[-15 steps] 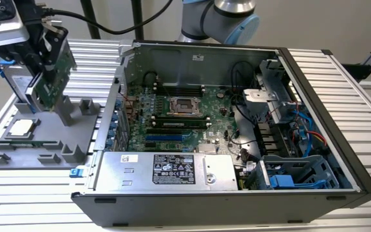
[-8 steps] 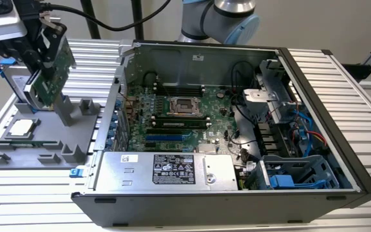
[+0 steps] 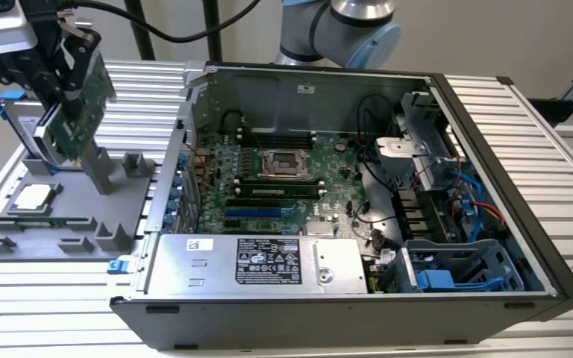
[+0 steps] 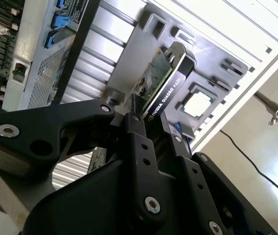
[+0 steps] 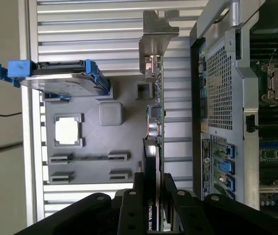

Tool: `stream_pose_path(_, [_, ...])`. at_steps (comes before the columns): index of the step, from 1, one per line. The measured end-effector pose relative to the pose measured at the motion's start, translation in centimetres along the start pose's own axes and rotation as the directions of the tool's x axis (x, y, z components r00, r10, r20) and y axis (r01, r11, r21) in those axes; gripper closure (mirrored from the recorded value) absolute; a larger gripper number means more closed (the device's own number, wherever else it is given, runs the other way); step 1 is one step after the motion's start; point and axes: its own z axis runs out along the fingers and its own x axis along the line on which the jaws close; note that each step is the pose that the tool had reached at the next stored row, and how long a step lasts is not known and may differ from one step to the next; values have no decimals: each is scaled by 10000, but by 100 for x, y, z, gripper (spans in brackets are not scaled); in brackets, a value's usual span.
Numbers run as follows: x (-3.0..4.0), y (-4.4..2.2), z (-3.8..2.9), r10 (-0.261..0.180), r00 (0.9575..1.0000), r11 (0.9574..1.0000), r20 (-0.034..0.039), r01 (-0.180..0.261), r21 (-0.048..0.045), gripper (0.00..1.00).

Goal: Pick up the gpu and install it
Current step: 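Pick up the gpu and move the gpu toward the slot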

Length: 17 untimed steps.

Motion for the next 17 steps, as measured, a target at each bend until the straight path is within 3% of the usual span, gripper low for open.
stream_pose_path(17, [0,8,-147,1,10000,10000,-1,-1,1,100])
